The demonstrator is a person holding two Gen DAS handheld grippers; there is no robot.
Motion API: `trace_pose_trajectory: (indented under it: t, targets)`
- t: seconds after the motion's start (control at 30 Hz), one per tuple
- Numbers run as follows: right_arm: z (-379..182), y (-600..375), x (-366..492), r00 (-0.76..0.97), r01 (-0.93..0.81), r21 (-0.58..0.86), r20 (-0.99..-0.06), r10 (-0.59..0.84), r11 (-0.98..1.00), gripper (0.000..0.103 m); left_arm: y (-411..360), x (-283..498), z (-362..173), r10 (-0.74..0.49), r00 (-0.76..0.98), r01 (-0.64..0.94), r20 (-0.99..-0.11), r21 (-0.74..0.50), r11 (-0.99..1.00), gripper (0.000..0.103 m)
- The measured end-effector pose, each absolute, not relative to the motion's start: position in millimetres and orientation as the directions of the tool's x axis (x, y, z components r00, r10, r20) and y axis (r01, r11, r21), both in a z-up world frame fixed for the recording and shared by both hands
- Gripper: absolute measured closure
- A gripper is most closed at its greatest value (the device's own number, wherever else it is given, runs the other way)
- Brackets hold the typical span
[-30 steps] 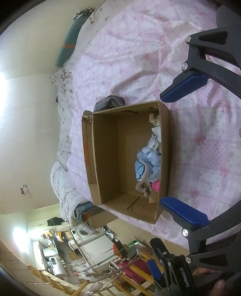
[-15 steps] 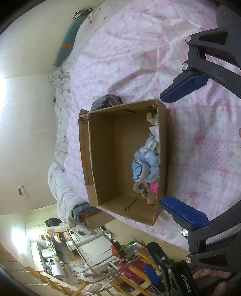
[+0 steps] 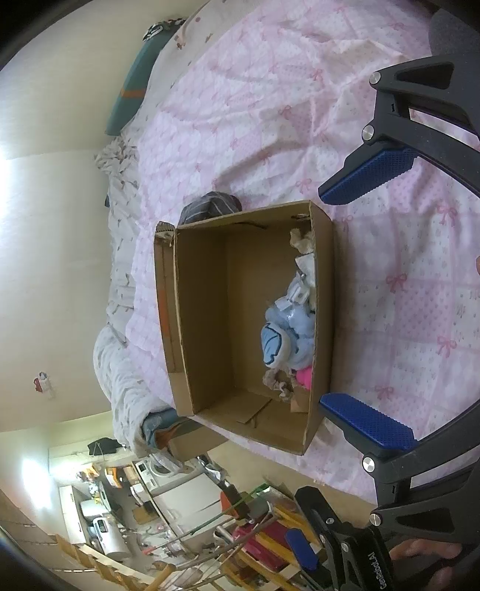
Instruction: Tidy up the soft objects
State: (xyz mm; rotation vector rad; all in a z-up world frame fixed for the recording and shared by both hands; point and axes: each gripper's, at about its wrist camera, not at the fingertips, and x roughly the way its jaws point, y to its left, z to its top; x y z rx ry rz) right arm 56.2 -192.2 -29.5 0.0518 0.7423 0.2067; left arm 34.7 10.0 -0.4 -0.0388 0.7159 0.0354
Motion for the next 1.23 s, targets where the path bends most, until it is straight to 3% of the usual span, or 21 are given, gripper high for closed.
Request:
trace_pose_trajectory:
  t: [1.23]
  targets:
    - [-30.1, -192.3, 56.2, 0.720, -0.170, 0.117, -0.663, 0.205, 0.978, 0.000, 7.0, 36.7, 1.4, 0.002, 0.755, -0.028, -0.655, -0.028, 0.999, 0.003]
